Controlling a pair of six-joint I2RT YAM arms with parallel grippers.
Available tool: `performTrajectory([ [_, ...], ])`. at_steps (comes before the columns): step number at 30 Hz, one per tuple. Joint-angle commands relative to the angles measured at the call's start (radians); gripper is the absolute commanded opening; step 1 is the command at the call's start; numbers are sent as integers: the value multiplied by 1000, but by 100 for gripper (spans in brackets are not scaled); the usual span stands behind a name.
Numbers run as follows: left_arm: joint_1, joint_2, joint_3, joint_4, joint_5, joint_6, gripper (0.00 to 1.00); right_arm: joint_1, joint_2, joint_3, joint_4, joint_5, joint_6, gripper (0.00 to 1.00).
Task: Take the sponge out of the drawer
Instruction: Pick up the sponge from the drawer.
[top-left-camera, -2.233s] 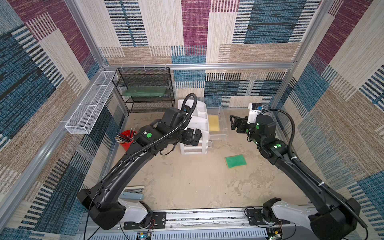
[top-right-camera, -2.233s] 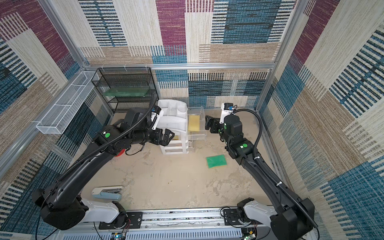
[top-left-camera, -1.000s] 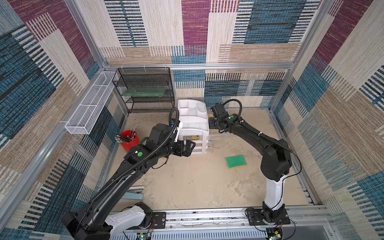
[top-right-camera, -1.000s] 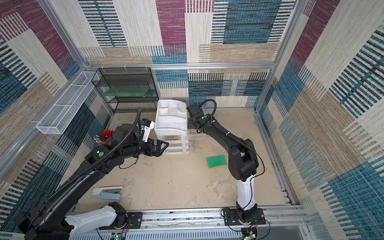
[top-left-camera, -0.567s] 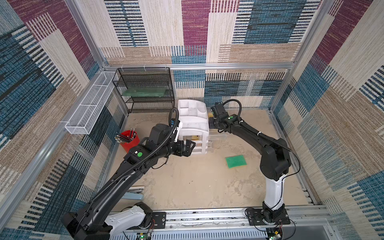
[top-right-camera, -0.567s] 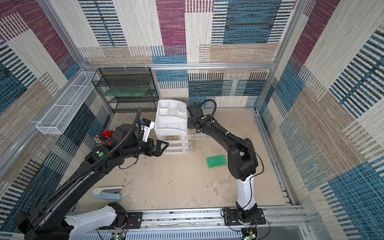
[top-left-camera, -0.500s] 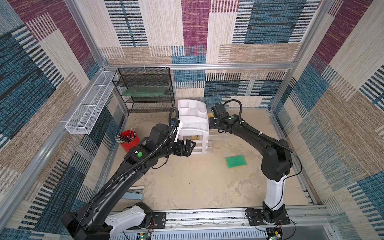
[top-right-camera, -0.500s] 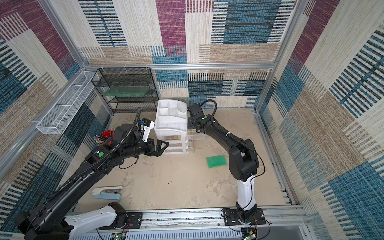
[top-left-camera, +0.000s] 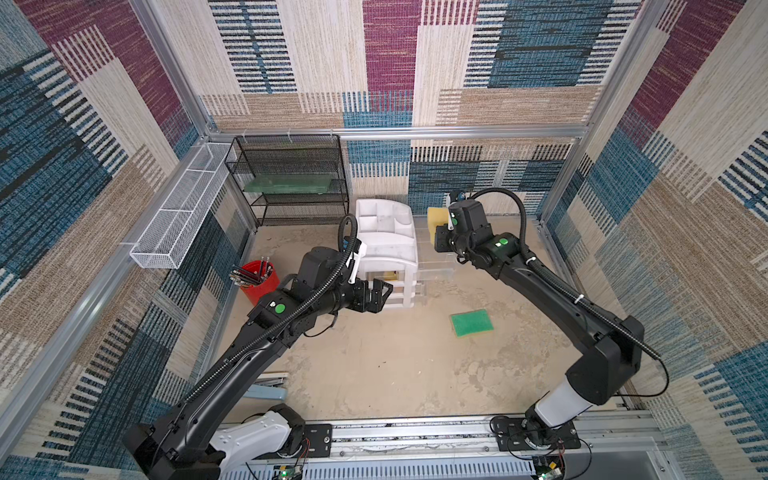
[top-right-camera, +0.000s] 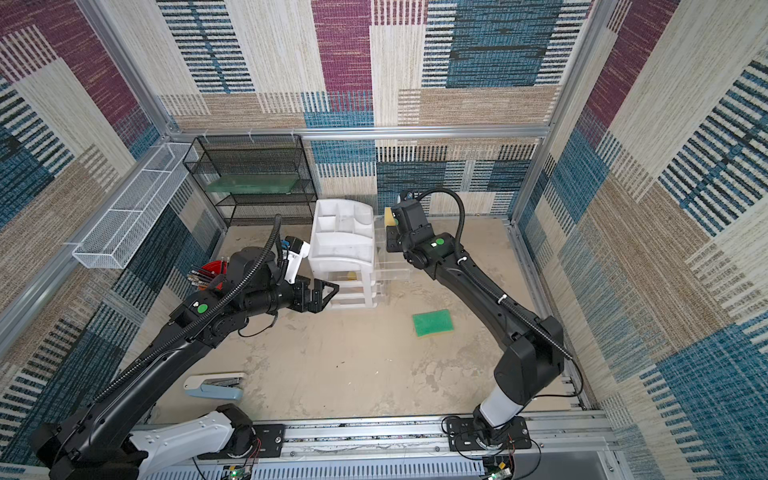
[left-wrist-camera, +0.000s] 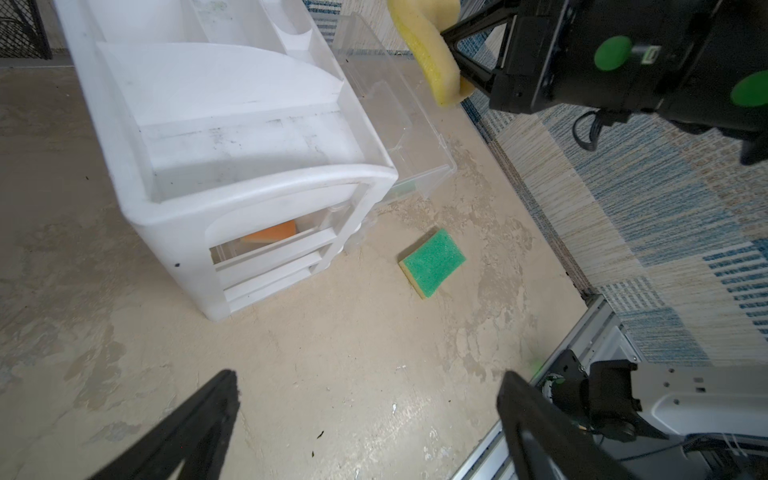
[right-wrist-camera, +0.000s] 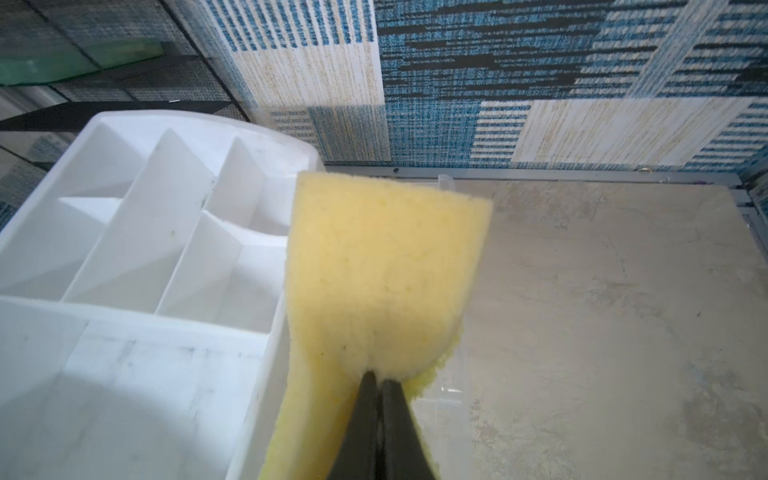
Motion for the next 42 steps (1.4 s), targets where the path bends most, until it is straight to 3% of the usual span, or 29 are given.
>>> performTrajectory([
  [1,12,3,26,14,112,32,99,78,-98,-80,70,-4,-164,1],
  [3,24,15,58,-19,186,63,98,153,-189,-174,116,-29,-294,2],
  [9,96,23,101,-75,282,84,97,308,-369,-322,160,-115,-416,3],
  [13,130,31,96,-57,417,79,96,332,-431,-375,181,-145,-471,3],
  [18,130,54,93,-37,545,88,94,333,-396,-335,112,-187,-539,5],
  [30,163,46,101,-79,462,143,92,348,-339,-265,33,-295,-620,6],
  [40,170,62,84,-38,607,156,75,385,-378,-289,47,-361,-646,7],
  [42,170,60,82,-32,630,158,68,386,-381,-288,46,-379,-652,7],
])
